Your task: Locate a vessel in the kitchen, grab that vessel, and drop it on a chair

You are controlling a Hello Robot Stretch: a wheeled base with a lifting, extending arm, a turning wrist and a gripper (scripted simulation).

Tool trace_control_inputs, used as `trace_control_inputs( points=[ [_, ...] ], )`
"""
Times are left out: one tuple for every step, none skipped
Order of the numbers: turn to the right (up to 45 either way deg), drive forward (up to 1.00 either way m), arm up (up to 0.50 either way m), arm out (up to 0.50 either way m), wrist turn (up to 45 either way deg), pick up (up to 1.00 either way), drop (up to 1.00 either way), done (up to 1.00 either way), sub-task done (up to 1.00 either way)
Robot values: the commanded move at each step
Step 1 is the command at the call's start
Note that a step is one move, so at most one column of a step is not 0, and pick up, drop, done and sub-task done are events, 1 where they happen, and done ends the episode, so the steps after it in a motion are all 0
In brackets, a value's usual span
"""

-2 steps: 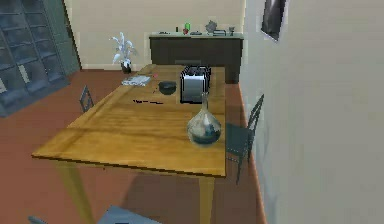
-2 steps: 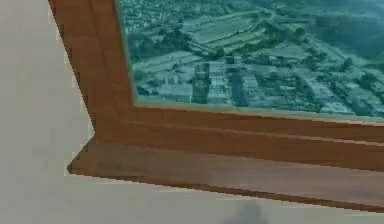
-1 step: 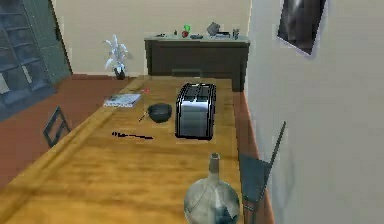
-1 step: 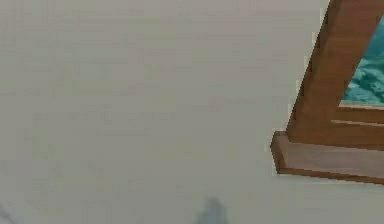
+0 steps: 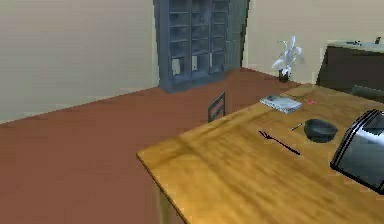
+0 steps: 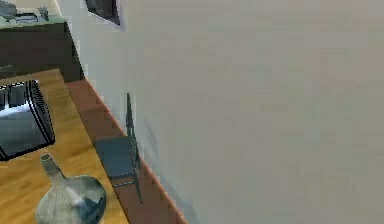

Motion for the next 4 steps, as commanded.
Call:
trace_control_inputs(
  points=[
    [-30.0, 0.0, 0.0, 0.0, 0.0, 0.0, 0.0, 0.0, 0.0],
    [0.0, 0.0, 0.5, 0.0, 0.0, 0.0, 0.0, 0.0, 0.0],
    [0.0, 0.0, 0.38, 0.0, 0.0, 0.0, 0.0, 0.0, 0.0],
    [0.0, 0.0, 0.0, 0.08, 0.0, 0.0, 0.0, 0.0, 0.0]
  ],
)
